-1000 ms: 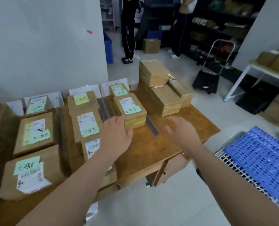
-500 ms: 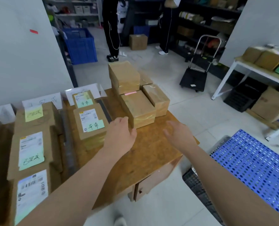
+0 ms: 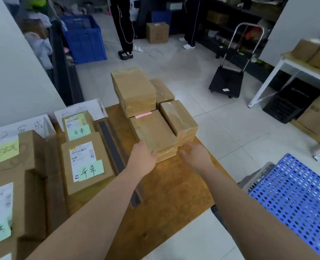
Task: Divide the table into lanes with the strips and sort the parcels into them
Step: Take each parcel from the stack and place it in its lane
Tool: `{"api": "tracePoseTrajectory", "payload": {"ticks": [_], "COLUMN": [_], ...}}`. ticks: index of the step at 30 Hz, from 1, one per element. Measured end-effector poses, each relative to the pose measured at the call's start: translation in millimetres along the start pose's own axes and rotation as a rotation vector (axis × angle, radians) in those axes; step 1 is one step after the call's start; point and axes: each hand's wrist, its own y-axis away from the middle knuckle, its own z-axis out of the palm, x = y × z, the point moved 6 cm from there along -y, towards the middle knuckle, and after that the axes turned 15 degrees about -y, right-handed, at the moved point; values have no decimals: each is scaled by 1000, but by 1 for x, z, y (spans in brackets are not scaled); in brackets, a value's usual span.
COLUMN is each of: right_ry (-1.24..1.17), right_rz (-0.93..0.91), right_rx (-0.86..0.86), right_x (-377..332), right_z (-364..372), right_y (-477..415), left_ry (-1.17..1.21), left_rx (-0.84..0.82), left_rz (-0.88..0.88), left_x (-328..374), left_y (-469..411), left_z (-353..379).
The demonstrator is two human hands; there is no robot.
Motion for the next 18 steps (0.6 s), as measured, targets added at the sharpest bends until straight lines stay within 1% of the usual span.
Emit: {"api": "tracePoseTrajectory", "payload": {"ticks": [6, 10, 14, 18], "right_ry": [-126, -226, -264, -299], "right_rz": [34, 45, 24, 16], "right_rx": [-123, -179, -235, -341], "right_x": [8, 16, 28, 48], "right_z": [15, 18, 12, 5], "right_y": [-44, -61, -61, -53], "left_ry": [155, 266, 258, 209], "left_rx": [-49, 18, 12, -19], "left_rz": [-106, -193, -291, -326], "left_x": [1, 2, 3, 10], "left_y": [-37, -40, -26, 0], "left_z": [23, 31, 40, 57]}}
